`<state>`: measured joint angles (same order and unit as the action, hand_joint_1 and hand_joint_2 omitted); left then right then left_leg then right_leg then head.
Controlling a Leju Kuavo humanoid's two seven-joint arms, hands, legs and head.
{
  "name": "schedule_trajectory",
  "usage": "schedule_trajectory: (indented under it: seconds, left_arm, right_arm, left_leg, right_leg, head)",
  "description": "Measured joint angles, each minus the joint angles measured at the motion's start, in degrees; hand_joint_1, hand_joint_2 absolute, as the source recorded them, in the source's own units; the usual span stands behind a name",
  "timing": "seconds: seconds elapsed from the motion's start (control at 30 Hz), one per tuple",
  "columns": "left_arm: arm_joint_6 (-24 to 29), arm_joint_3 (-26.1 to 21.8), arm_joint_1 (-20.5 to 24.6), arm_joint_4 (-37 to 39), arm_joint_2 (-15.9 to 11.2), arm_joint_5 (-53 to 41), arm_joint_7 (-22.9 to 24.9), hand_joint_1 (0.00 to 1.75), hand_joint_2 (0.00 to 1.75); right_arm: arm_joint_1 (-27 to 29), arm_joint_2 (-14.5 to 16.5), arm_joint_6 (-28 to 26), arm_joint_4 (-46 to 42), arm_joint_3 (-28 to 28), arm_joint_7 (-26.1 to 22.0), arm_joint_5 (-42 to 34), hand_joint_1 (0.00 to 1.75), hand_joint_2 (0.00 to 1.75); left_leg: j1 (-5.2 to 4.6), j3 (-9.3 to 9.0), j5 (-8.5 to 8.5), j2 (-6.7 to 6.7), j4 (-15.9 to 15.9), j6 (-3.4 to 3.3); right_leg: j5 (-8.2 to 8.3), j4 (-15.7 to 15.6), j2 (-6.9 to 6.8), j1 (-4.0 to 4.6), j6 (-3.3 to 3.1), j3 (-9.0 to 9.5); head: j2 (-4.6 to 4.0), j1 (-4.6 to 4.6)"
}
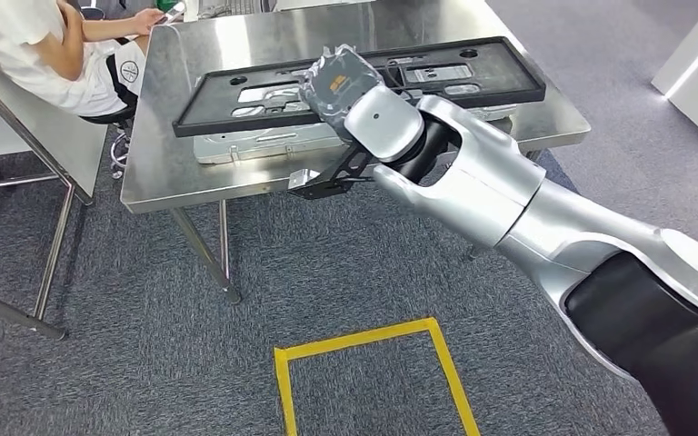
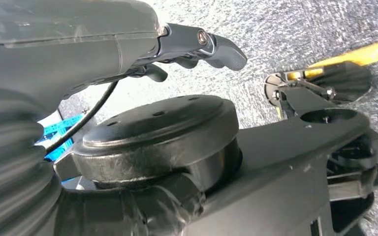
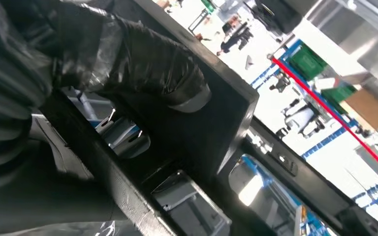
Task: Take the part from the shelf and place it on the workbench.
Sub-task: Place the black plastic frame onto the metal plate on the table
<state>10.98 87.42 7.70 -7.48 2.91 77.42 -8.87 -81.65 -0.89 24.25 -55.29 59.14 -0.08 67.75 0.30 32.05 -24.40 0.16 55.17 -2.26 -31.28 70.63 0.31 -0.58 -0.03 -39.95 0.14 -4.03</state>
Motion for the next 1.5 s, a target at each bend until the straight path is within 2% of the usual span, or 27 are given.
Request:
schedule_trajectory:
  seconds: [0.03, 0.07, 0.1, 0.17, 0.2, 0.23, 0.33, 0.4, 0.5, 0.53, 0.57, 0.6, 0.67, 0.7, 0.73, 0.8, 0.9, 0.97, 1.03, 1.07, 1.1, 1.17, 1.2, 1.27, 1.4, 1.43, 1.5]
  left_arm:
    - [-0.01, 0.01, -0.04, 0.00, 0.03, 0.00, 0.00, 0.00, 1.75]
    - [0.00, 0.02, -0.08, 0.01, 0.05, 0.00, 0.00, 0.00, 1.75]
    - [0.00, 0.02, -0.11, 0.01, 0.06, 0.00, 0.00, 0.00, 1.75]
    - [0.00, 0.03, -0.21, 0.01, 0.08, 0.00, -0.01, 0.00, 1.75]
    - [-0.01, 0.03, -0.23, 0.01, 0.08, 0.00, 0.00, 0.00, 1.75]
    - [0.00, 0.04, -0.24, 0.01, 0.07, 0.00, 0.00, 0.00, 1.75]
    - [-0.02, 0.08, -0.16, 0.01, 0.08, 0.00, -0.09, 0.00, 1.75]
    - [-0.05, 0.14, -0.15, 0.01, 0.08, 0.01, -0.23, 0.00, 1.75]
    - [-0.07, 0.28, 0.15, 0.01, -0.02, 0.04, -0.38, 0.00, 1.75]
    - [-0.08, 0.29, 0.35, 0.01, -0.08, 0.06, -0.41, 0.00, 1.75]
    - [-0.08, 0.29, 0.50, 0.01, -0.11, 0.09, -0.43, 0.00, 1.75]
    - [-0.08, 0.30, 0.59, 0.01, -0.13, 0.11, -0.43, 0.00, 1.75]
    - [-0.06, 0.35, 0.46, 0.01, -0.13, 0.20, -0.30, 0.00, 1.75]
    - [-0.04, 0.39, 0.32, 0.02, -0.14, 0.26, -0.21, 0.00, 1.75]
    - [-0.03, 0.43, 0.20, 0.03, -0.14, 0.34, -0.13, 0.00, 1.75]
    - [-0.01, 0.51, 0.12, 0.07, -0.15, 0.48, -0.04, 0.00, 1.75]
    - [-0.02, 0.67, 0.18, 0.07, -0.08, 0.58, 0.01, 0.00, 1.75]
    - [-0.06, 0.77, 0.10, 0.07, 0.03, 0.63, 0.02, 0.00, 1.75]
    - [-0.09, 0.81, 0.01, 0.07, 0.08, 0.74, 0.07, 0.00, 1.75]
    - [-0.09, 0.81, -0.03, 0.07, 0.09, 0.84, 0.10, 0.00, 1.75]
    - [-0.09, 0.81, -0.07, 0.07, 0.10, 0.92, 0.13, 0.00, 1.75]
    - [-0.09, 0.83, -0.15, 0.07, 0.16, 1.02, 0.19, 0.00, 1.75]
    - [-0.09, 0.83, -0.16, 0.08, 0.19, 1.03, 0.24, 0.00, 1.75]
    - [-0.09, 0.85, -0.17, 0.09, 0.21, 1.03, 0.38, 0.00, 1.75]
    - [-0.08, 0.88, -0.06, 0.11, 0.21, 1.04, 0.35, 0.00, 1.75]
    - [-0.07, 0.88, -0.02, 0.11, 0.20, 1.04, 0.32, 0.00, 1.75]
    - [-0.07, 0.87, 0.16, 0.11, 0.11, 1.06, 0.27, 0.00, 1.75]
  right_arm:
    - [0.22, -0.01, 0.02, 0.02, 0.00, -0.03, 0.03, 1.75, 1.75]
    - [0.41, -0.02, 0.04, 0.04, 0.00, -0.07, 0.04, 1.75, 1.75]
    - [0.50, -0.02, 0.04, 0.06, 0.00, -0.07, 0.04, 1.75, 1.75]
    - [0.43, -0.08, 0.04, 0.10, 0.00, -0.05, 0.07, 1.75, 1.75]
    - [0.34, -0.09, 0.03, 0.12, 0.00, -0.03, 0.10, 1.75, 1.75]
    - [0.31, -0.07, 0.03, 0.13, 0.00, -0.04, 0.13, 1.75, 1.75]
    - [0.33, -0.04, 0.03, 0.17, 0.00, -0.05, 0.18, 1.75, 1.75]
    - [0.25, -0.14, 0.03, 0.19, 0.00, 0.02, 0.23, 1.75, 1.75]
    - [0.33, -0.08, 0.04, 0.21, 0.00, 0.01, 0.27, 1.75, 1.75]
    - [0.45, -0.07, 0.05, 0.22, 0.00, -0.01, 0.27, 1.75, 1.75]
    - [0.56, -0.07, 0.06, 0.23, 0.00, -0.03, 0.27, 1.75, 1.75]
    - [0.64, -0.07, 0.07, 0.22, 0.00, -0.03, 0.27, 1.75, 1.75]
    - [0.67, -0.06, 0.06, 0.22, 0.00, -0.02, 0.27, 1.75, 1.75]
    - [0.68, -0.10, 0.06, 0.25, 0.00, -0.02, 0.28, 1.75, 1.75]
    - [0.71, -0.13, 0.06, 0.28, 0.00, -0.03, 0.29, 1.75, 1.75]
    - [0.85, -0.21, 0.07, 0.39, 0.00, -0.10, 0.31, 1.75, 1.75]
    - [0.81, -0.26, 0.02, 0.43, -0.02, -0.15, 0.34, 1.75, 1.75]
    - [0.79, -0.35, -0.02, 0.46, -0.04, -0.16, 0.38, 1.75, 1.75]
    - [1.23, -0.39, -0.05, 0.52, -0.03, -0.31, 0.38, 1.75, 1.75]
    - [1.51, -0.40, -0.07, 0.56, -0.03, -0.39, 0.38, 1.75, 1.75]
    - [1.68, -0.40, -0.06, 0.58, -0.02, -0.46, 0.38, 1.75, 1.75]
    - [1.74, -0.40, -0.05, 0.61, -0.03, -0.50, 0.38, 1.75, 1.75]
    - [1.70, -0.45, -0.05, 0.63, -0.03, -0.51, 0.38, 1.75, 1.75]
    - [1.74, -0.34, -0.08, 0.67, -0.03, -0.57, 0.36, 1.75, 1.75]
    - [1.82, -0.32, -0.10, 0.84, -0.04, -0.68, 0.33, 1.75, 1.75]
    - [1.81, -0.33, -0.11, 0.86, -0.04, -0.68, 0.33, 1.75, 1.75]
    - [1.89, -0.27, -0.13, 0.90, -0.03, -0.73, 0.33, 1.75, 1.75]
  left_leg:
    - [0.03, -0.28, -0.33, -0.03, 0.09, -0.02]
    - [0.08, -0.61, -0.69, -0.11, 0.24, 0.05]
    - [0.15, -0.96, -1.14, -0.22, 0.51, 0.19]
    - [0.27, -1.49, -2.31, -0.40, 1.29, 0.69]
    - [0.20, -1.51, -2.91, -0.43, 1.86, 1.06]
    - [0.13, -1.38, -3.34, -0.42, 2.26, 1.42]
    - [0.07, -1.06, -3.98, -0.34, 2.61, 2.31]
    - [0.22, -0.41, -5.08, -0.28, 4.53, 2.90]
    - [0.32, 4.76, -8.49, -0.30, 14.45, 3.60]
    - [0.32, 6.59, -8.87, -0.30, 17.33, 3.66]
    - [0.31, 7.65, -8.20, -0.30, 18.43, 3.59]
    - [0.29, 7.78, -6.46, -0.30, 17.52, 3.39]
    - [0.11, 5.83, -1.32, -0.32, 11.05, 2.58]
    - [-0.13, 4.72, 0.57, -0.33, 8.03, 2.11]
    - [-0.37, 3.85, 1.51, -0.32, 5.82, 1.65]
    - [-0.78, 3.17, 1.27, -0.27, 4.32, 1.05]
    - [-0.27, 1.36, 0.62, -0.05, 1.14, 0.42]
    - [-0.03, 0.35, 0.34, 0.08, 0.06, 0.14]
    - [-0.02, -0.22, -0.25, 0.06, 0.12, -0.03]
    - [0.00, -0.58, -0.67, 0.00, 0.28, 0.00]
    - [0.03, -0.97, -1.15, -0.10, 0.53, 0.05]
    - [0.11, -1.76, -2.40, -0.32, 1.31, 0.40]
    - [0.03, -1.94, -3.04, -0.39, 1.83, 0.72]
    - [-0.11, -1.80, -3.88, -0.41, 2.55, 1.40]
    - [0.02, -1.42, -5.05, -0.26, 3.87, 2.52]
    - [0.06, -0.49, -5.99, -0.27, 5.96, 2.82]
    - [0.11, 3.22, -8.41, -0.28, 12.94, 3.30]
  right_leg:
    - [-0.41, 2.86, -0.02, -0.16, 0.20, -1.87]
    - [0.36, 3.69, -0.03, -0.36, 0.40, -2.82]
    - [2.31, 2.20, -0.07, -0.56, 0.56, -2.63]
    - [6.93, -4.68, -0.24, -0.86, 0.77, -0.12]
    - [8.03, -7.80, -0.30, -0.88, 0.72, 1.20]
    - [8.24, -9.51, -0.29, -0.82, 0.52, 1.94]
    - [7.21, -10.08, -0.05, -0.55, -0.57, 2.28]
    - [6.85, -10.45, -0.01, -0.74, -1.24, 2.93]
    - [6.05, -10.77, -0.01, -0.82, -1.90, 4.28]
    - [5.70, -10.79, -0.01, -0.75, -1.96, 4.73]
    - [5.33, -10.78, 0.01, -0.68, -1.97, 5.21]
    - [4.96, -10.78, 0.05, -0.60, -1.96, 5.76]
    - [4.21, -10.91, 0.15, -0.49, -1.90, 6.91]
    - [3.95, -11.03, 0.20, -0.41, -1.78, 7.33]
    - [3.82, -11.19, 0.25, -0.42, -1.57, 7.54]
    - [3.86, -11.62, 0.26, -0.47, -1.04, 7.53]
    - [3.28, -10.97, 0.02, -0.29, -0.32, 6.98]
    - [1.35, -5.80, -0.07, -0.28, -0.04, 4.08]
    - [-0.32, 1.08, -0.07, -0.33, 0.14, -0.26]
    - [0.17, 2.67, -0.08, -0.39, 0.24, -1.72]
    - [1.81, 2.15, -0.10, -0.50, 0.33, -2.20]
    - [6.61, -3.73, -0.21, -0.71, 0.42, -0.55]
    - [8.10, -6.67, -0.26, -0.68, 0.42, 0.66]
    - [8.01, -9.45, -0.24, -0.42, -0.02, 2.00]
    - [6.85, -10.09, 0.02, -0.46, -1.40, 2.67]
    - [6.66, -10.22, 0.02, -0.61, -1.70, 3.06]
    - [6.18, -10.33, 0.02, -0.64, -2.10, 3.76]
  head:
    - [0.00, 0.00]
    - [-0.01, 0.01]
    - [-0.01, 0.01]
    - [-0.01, 0.02]
    - [-0.01, 0.04]
    - [-0.01, 0.02]
    - [0.01, -0.08]
    - [0.01, -0.11]
    - [0.00, -0.14]
    - [-0.01, -0.14]
    - [-0.01, -0.14]
    - [-0.01, -0.15]
    - [-0.01, -0.12]
    - [-0.01, -0.12]
    - [0.00, -0.12]
    - [0.01, -0.14]
    - [0.00, -0.10]
    - [-0.01, -0.07]
    - [-0.01, -0.07]
    - [-0.01, -0.07]
    - [-0.01, -0.06]
    - [-0.01, -0.07]
    - [-0.01, -0.02]
    - [0.01, 0.03]
    - [0.01, 0.03]
    - [0.01, 0.02]
    - [0.00, 0.00]
